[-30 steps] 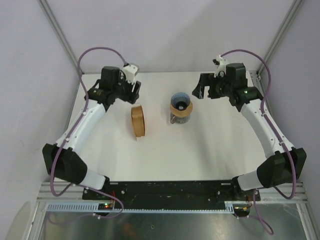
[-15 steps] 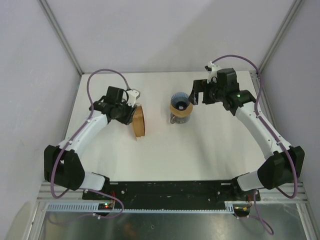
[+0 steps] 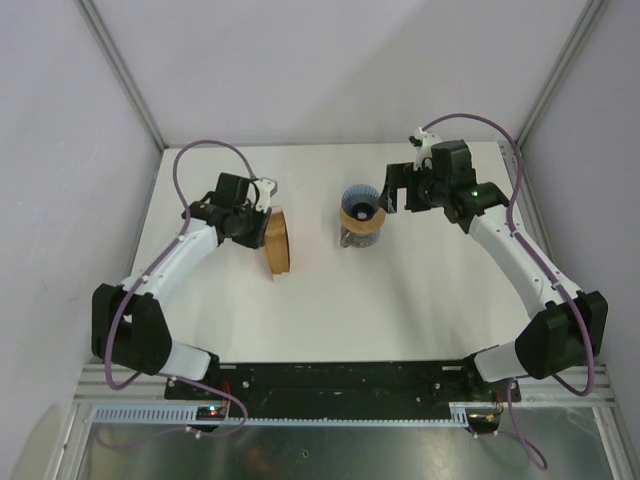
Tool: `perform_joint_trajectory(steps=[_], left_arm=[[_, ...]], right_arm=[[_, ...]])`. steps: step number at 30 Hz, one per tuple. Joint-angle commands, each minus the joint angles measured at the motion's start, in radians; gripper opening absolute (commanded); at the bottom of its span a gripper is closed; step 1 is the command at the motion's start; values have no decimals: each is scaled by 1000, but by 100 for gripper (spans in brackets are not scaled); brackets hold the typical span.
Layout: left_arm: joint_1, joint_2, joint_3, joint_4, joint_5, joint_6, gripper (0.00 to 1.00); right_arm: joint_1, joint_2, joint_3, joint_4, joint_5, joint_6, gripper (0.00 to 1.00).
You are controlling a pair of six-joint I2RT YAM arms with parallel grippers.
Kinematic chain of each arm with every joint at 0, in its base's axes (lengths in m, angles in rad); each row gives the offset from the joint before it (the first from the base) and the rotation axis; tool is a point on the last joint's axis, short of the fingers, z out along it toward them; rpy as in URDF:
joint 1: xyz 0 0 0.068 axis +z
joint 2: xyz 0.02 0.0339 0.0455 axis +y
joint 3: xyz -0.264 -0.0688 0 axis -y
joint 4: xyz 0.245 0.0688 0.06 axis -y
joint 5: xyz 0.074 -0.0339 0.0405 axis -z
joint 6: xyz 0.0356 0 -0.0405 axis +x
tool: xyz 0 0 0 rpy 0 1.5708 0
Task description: Place the coffee filter in the dripper
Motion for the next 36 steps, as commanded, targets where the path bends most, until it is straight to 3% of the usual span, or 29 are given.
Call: perform_joint_trajectory(steps=[1, 9, 24, 36], left_arm=[[-4, 11, 31, 8, 52, -32, 32], [-10, 57, 52, 8, 19, -31, 28], [-10, 98, 79, 8, 10, -31, 2], [-11, -68, 68, -2, -40, 5, 0]], right_arm=[[6, -22, -4, 16, 29, -16, 99], [6, -10, -5, 22, 23, -22, 99], [6, 2, -5, 7, 24, -30, 99], [6, -17, -5, 14, 7, -27, 99]])
